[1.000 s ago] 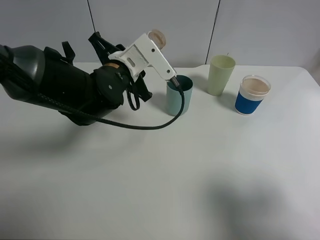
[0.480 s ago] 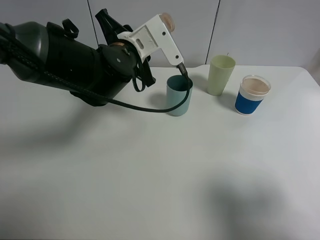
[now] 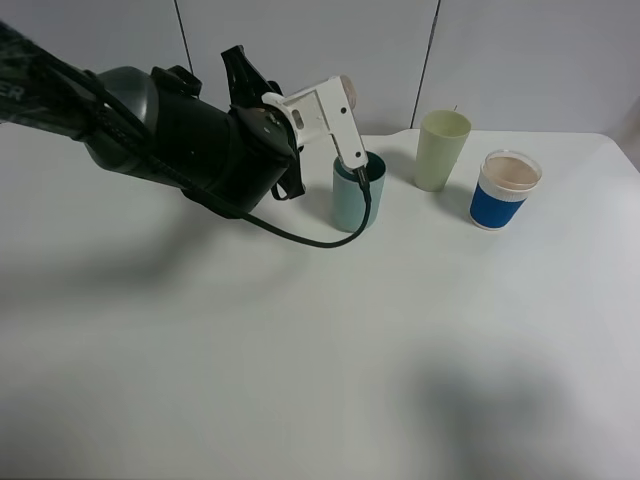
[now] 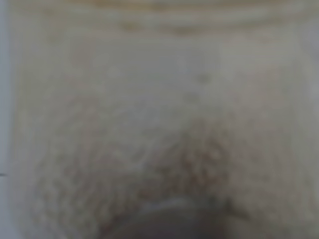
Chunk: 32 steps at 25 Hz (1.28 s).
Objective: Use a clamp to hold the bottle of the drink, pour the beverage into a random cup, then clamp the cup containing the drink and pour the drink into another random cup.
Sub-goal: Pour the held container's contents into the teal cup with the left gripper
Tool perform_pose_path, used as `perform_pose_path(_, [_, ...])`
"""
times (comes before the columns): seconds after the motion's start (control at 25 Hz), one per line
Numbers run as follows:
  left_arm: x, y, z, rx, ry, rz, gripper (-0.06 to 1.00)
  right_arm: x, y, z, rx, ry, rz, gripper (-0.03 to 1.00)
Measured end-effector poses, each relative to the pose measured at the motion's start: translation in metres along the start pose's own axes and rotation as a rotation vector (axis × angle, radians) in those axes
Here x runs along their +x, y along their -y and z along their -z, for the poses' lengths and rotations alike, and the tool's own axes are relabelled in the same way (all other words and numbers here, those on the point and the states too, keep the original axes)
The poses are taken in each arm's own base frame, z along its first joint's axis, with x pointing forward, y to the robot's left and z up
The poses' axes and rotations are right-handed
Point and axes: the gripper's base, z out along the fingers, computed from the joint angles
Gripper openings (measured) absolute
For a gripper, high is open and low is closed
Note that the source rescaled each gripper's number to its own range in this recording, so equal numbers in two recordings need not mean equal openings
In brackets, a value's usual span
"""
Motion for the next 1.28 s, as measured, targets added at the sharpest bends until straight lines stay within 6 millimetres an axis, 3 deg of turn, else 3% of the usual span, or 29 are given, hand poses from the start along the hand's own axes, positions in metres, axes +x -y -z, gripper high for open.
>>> perform_pose_path(0.48, [-0.010, 0.020, -0.022, -0.016, 0.017, -0.157, 0.04, 0.000, 0.000, 0.000, 0.000, 0.000, 0.000, 0.88])
perform_pose_path(1.28, [-0.008, 0.005, -0.035, -0.172, 0.073, -0.305, 0.04, 0.000, 0.000, 0.000, 0.000, 0.000, 0.000, 0.88])
